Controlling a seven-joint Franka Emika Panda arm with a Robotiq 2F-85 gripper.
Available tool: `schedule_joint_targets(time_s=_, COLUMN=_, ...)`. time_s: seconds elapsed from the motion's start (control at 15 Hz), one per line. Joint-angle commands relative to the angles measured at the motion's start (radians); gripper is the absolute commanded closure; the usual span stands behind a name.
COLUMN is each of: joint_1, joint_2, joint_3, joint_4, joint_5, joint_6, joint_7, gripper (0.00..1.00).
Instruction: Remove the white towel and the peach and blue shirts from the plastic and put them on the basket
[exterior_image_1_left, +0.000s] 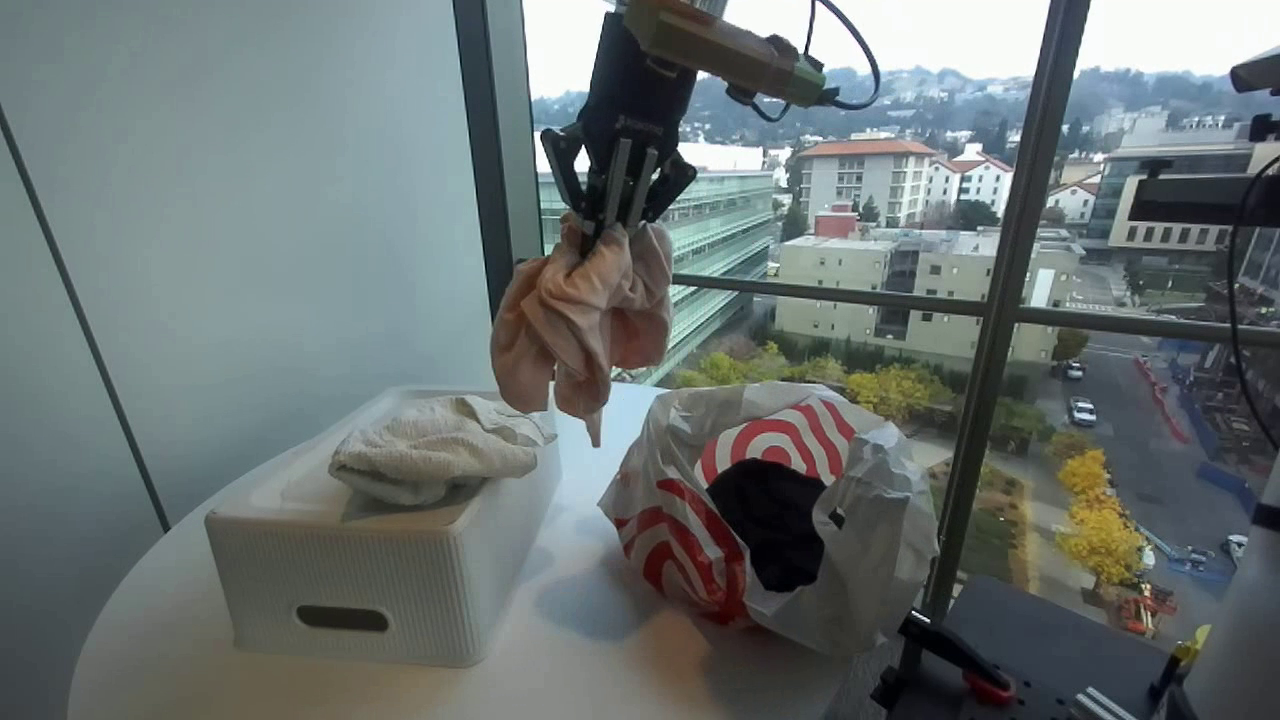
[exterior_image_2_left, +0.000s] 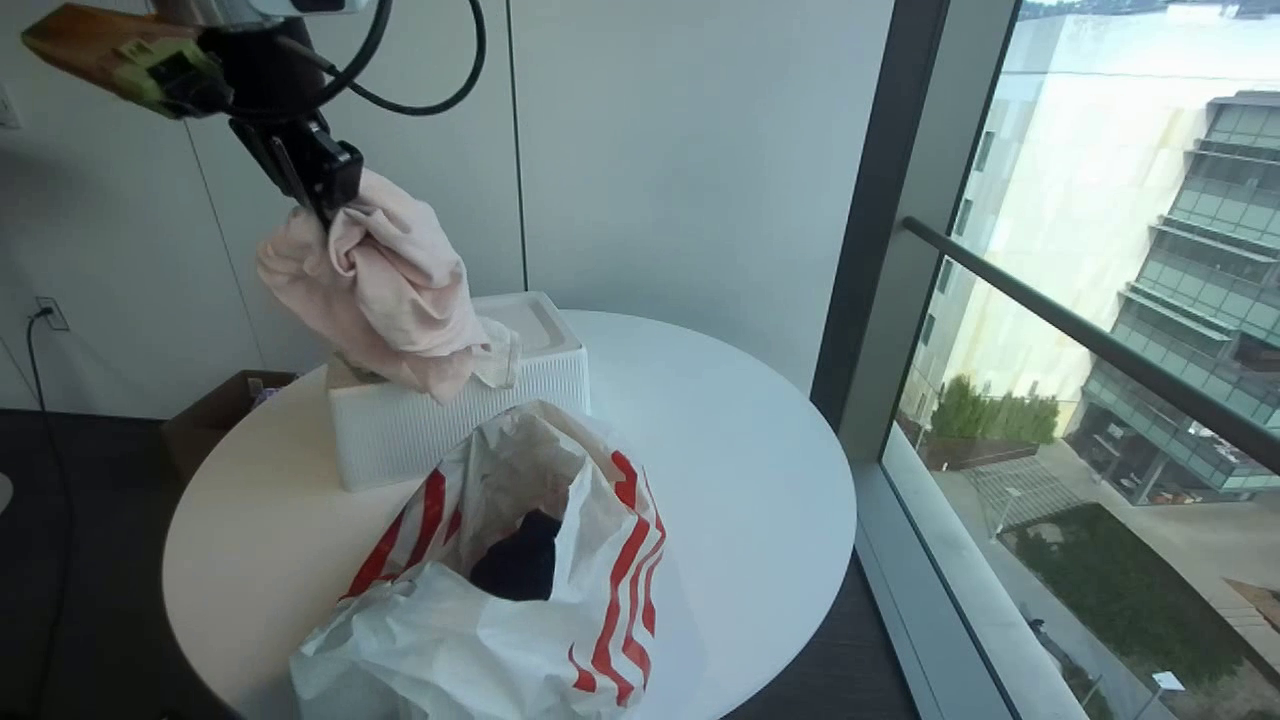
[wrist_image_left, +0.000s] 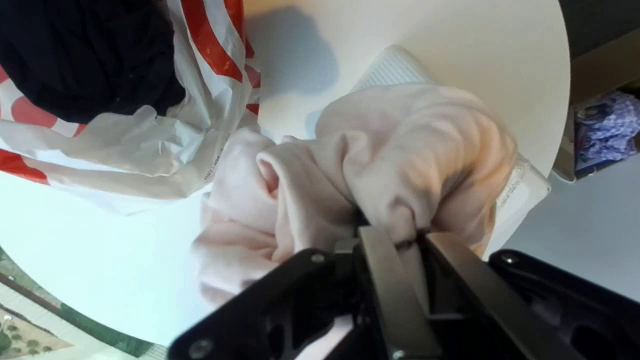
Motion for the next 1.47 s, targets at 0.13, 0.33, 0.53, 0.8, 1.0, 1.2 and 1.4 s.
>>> schedule_joint_targets(time_s=0.13, joint_1=-0.029, joint_2=0.177, joint_3=0.150, joint_4=0.130, joint_5=-0.256, joint_6=0.259, joint_7=0.145, gripper=0.87)
schedule_joint_targets(time_s=0.33, joint_1=-0.075, joint_2=0.312, joint_3=0.191, joint_4=0.212, joint_5=-0.439, joint_6=0.309, joint_7=0.241, gripper=0.87)
schedule_joint_targets(time_s=0.53, joint_1=-0.064, joint_2=0.444, joint_3=0.163, joint_4=0.300, joint_5=-0.579, joint_6=0.287, joint_7=0.294, gripper=0.87)
schedule_joint_targets(time_s=0.8, joint_1=0.016, joint_2=0.617, joint_3=0.077, joint_4=0.415, joint_5=-0.662, joint_6=0.261, joint_7=0.289, gripper=0.87)
schedule_joint_targets(time_s=1.0, joint_1=0.093, joint_2=0.721, joint_3=0.015, joint_4=0.479, joint_5=-0.612, joint_6=0.262, joint_7=0.247, gripper=0.87)
schedule_joint_targets(time_s=1.2, joint_1=0.140, joint_2=0.774, joint_3=-0.017, joint_4=0.510, joint_5=-0.495, joint_6=0.256, joint_7=0.172, gripper=0.58)
schedule_joint_targets(time_s=1.4, joint_1=0.170, joint_2=0.762, joint_3=-0.037, joint_4=0.499, joint_5=-0.396, joint_6=0.212, joint_7=0.113, gripper=0.49)
